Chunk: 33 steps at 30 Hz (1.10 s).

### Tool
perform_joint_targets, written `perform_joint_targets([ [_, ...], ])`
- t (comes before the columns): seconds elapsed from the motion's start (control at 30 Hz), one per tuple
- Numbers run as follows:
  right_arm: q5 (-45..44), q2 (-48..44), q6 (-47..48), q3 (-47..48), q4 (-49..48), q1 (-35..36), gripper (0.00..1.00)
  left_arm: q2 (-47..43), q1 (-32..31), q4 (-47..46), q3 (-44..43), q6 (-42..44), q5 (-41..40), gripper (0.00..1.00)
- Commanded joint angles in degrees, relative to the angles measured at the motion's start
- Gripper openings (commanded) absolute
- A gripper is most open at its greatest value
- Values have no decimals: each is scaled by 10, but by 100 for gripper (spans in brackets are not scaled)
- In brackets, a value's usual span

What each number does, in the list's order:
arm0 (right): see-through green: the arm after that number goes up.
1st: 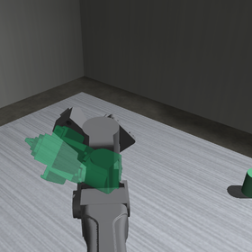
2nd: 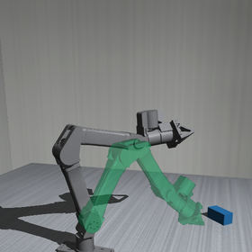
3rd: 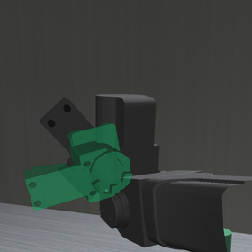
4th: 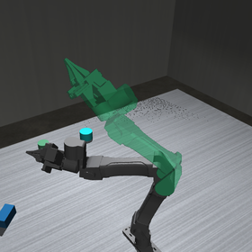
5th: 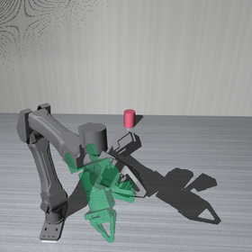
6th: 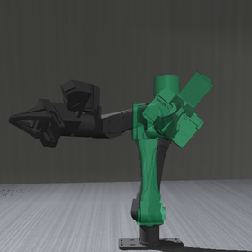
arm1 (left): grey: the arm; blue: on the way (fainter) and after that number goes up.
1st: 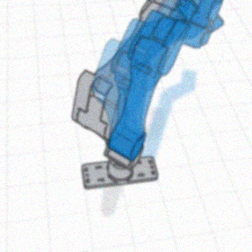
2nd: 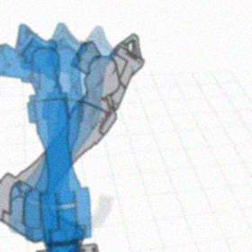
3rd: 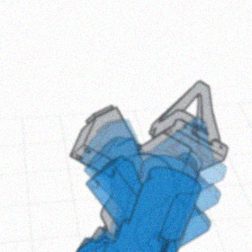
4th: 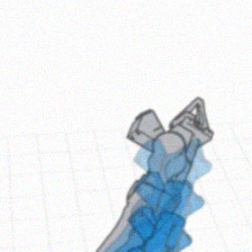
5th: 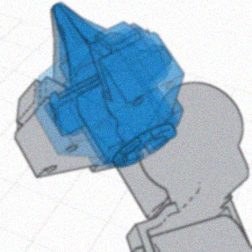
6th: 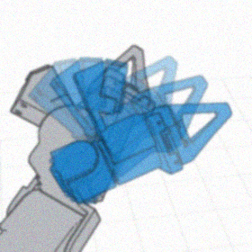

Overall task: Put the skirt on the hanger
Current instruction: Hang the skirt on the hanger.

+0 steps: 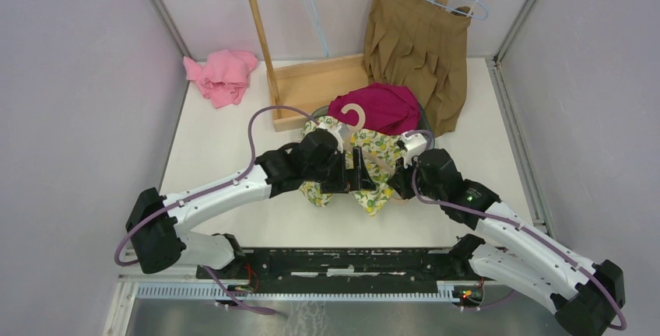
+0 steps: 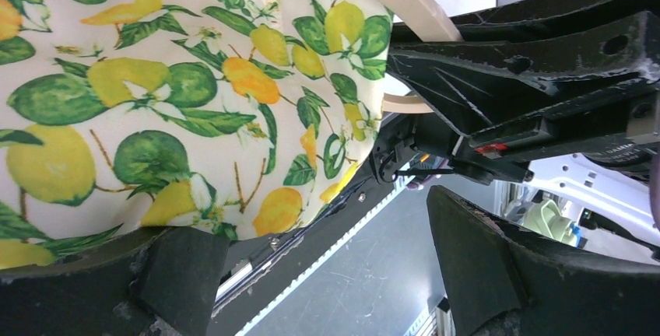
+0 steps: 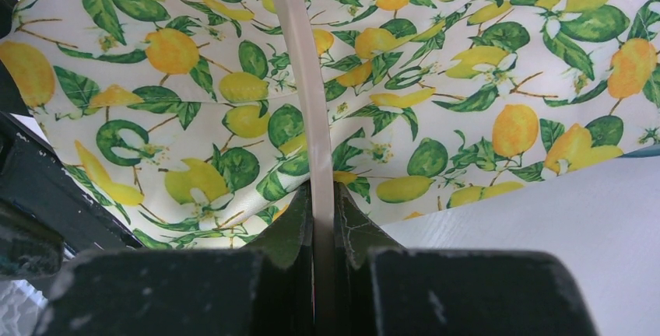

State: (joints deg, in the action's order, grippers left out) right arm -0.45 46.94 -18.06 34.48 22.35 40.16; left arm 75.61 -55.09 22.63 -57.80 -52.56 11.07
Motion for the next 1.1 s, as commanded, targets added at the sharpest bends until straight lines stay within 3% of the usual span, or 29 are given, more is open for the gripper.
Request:
perform_joint_targets([
  [0.0, -62, 1, -13, 17, -55, -6, 1, -7, 5, 17, -19, 29, -27, 99],
  [1.07, -16, 12, -31, -2, -69, -6, 1, -103, 22, 13, 35, 30, -74, 99],
])
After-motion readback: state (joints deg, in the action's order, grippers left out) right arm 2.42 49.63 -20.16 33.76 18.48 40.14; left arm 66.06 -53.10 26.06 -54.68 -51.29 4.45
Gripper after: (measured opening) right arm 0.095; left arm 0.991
